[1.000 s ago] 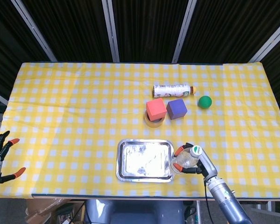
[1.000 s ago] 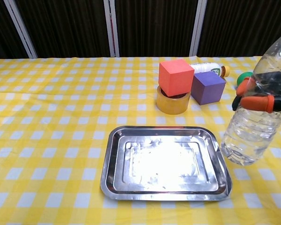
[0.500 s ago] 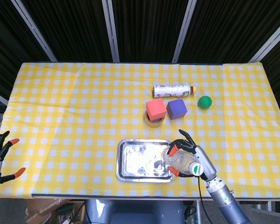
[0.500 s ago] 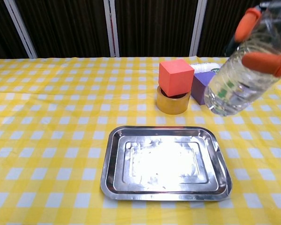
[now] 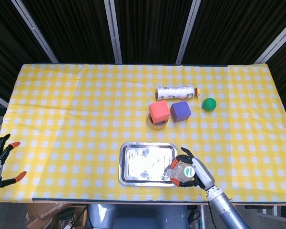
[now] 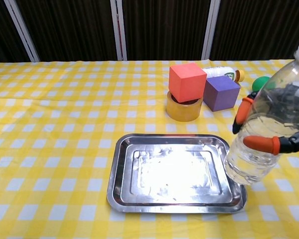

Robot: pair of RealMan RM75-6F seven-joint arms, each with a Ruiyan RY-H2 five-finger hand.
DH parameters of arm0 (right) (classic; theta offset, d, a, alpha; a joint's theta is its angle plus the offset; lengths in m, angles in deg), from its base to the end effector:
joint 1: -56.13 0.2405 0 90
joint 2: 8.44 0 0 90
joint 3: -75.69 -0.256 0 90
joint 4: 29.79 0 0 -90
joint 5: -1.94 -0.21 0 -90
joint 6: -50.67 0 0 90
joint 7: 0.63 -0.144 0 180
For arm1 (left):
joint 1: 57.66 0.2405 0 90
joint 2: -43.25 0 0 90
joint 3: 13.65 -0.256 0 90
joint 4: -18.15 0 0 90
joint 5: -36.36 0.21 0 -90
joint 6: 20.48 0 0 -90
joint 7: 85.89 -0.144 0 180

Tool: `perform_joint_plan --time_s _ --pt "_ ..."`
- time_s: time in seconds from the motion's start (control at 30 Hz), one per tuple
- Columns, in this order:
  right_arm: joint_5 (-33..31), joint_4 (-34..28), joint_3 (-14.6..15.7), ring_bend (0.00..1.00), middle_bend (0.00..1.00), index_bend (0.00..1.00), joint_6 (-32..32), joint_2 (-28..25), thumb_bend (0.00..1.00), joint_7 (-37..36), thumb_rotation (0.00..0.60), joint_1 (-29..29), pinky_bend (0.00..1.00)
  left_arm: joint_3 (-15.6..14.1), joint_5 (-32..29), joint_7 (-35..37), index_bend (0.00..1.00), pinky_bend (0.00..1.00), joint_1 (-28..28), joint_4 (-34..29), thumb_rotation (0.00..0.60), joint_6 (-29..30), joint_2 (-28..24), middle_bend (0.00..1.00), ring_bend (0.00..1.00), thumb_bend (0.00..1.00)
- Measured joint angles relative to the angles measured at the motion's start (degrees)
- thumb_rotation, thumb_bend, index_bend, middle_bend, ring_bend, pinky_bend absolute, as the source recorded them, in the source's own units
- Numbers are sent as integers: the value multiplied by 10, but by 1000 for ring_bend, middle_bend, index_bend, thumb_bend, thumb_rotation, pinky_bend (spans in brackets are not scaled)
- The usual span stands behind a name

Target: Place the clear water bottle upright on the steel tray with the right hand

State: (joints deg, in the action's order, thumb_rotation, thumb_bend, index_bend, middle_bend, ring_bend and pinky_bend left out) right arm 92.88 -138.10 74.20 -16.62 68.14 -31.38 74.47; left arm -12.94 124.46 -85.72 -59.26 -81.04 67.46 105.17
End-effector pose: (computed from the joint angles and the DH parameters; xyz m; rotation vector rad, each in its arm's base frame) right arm -0.1682 -0.2025 0.0389 1.4468 -1.8628 1.5539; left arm -0.2950 0.1548 0.1605 -1.3508 -0.9785 -0.9541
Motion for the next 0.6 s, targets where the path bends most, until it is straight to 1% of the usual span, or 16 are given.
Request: perform_joint_plan --time_s 0.1,0.3,0.4,0.6 --pt "8 -18 -2 320 674 835 -14 -2 830 0 600 1 0 -1 2 -2 190 0 -1 1 600 -1 1 5 0 151" --pt "-25 -14 -16 320 674 835 -29 -27 829 -20 600 -4 0 -1 1 2 190 0 0 1 600 0 -1 5 0 151" --pt "-55 -3 -28 320 673 835 -39 -50 830 -26 600 -12 0 -1 0 2 190 0 -1 1 600 -2 -1 5 0 151" --pt "-132 14 -54 320 673 835 -47 -131 829 -29 600 -28 0 -1 1 -5 190 0 -1 -1 600 -3 2 5 0 151"
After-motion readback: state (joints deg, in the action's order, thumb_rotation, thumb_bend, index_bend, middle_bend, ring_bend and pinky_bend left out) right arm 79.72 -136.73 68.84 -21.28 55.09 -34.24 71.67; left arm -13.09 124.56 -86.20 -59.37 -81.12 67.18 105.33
